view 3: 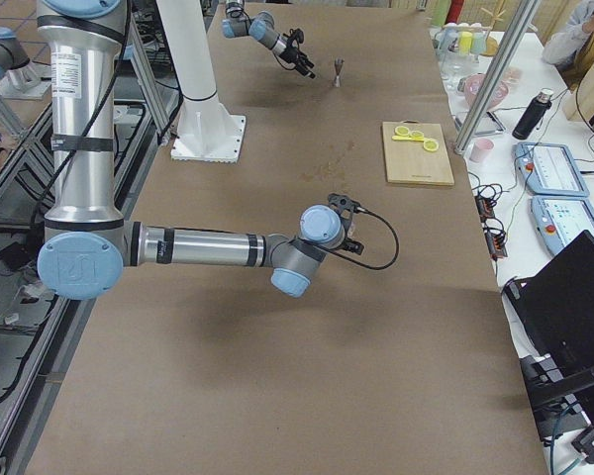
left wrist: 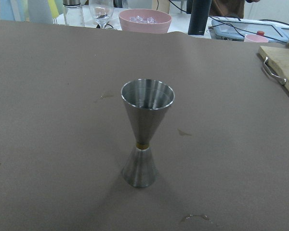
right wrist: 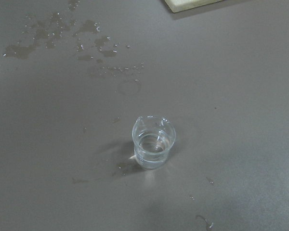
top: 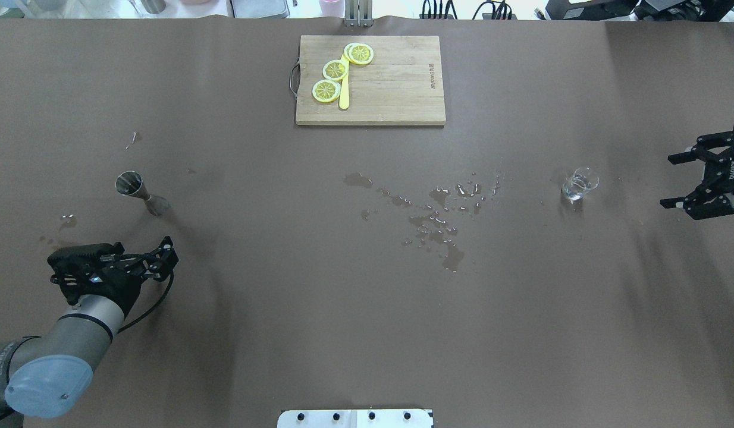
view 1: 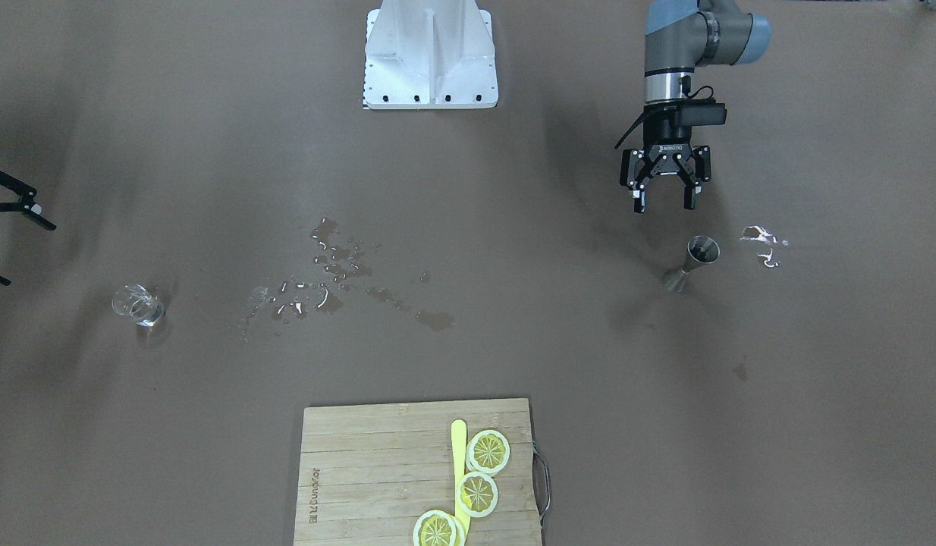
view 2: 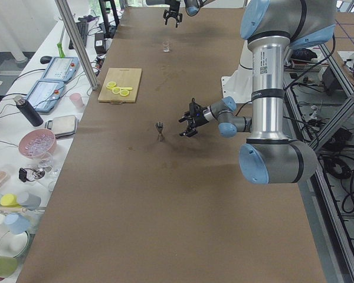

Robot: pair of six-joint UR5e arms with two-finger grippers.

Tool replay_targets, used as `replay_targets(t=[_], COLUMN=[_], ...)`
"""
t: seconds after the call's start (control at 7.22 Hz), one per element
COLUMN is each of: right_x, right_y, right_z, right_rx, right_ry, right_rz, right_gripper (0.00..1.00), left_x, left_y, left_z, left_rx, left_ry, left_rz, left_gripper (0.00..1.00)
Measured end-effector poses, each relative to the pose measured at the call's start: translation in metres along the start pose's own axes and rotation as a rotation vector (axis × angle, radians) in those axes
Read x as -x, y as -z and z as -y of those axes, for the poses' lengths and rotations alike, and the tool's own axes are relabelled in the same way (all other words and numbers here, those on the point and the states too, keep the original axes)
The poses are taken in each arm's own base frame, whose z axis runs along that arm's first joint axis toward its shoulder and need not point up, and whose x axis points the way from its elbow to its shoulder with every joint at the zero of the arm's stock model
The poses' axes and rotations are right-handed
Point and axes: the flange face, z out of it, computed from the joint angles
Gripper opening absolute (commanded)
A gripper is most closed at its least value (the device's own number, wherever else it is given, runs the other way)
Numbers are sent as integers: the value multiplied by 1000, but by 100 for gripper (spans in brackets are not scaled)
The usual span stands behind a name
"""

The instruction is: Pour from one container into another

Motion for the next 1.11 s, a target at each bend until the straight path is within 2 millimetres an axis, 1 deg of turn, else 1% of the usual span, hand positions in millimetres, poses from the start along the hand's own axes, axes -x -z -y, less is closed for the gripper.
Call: replay_targets(t=[0.14, 0.28, 0.42, 0.55, 0.83, 0.97, 1.11], right_x=[6, 9, 8, 3, -10, -12, -9], right_y=[-8, -16, -23, -33, -54, -63, -73], right_z=[-5, -9, -10, -7, 2, 2, 0], right_rx=[-31, -64, -93, -125, -177, -195, -217], right_ry=[3, -1, -7, -20, -56, -72, -84], right_rz=[1, 7, 14, 21, 39, 47, 55], right_gripper=[99, 99, 99, 99, 99, 99, 99], left_x=[-2, 0, 7, 10, 0, -6, -7], left_y=[-17, -32, -47, -58, -70, -72, -75], left_z=[7, 14, 20, 28, 36, 36, 36], left_rx=[-26, -50, -71, -91, -110, -115, -127], left_ry=[13, 10, -14, -35, -36, -31, -24], left_rz=[17, 31, 45, 54, 51, 46, 40], left_gripper=[98, 98, 97, 97, 97, 97, 97])
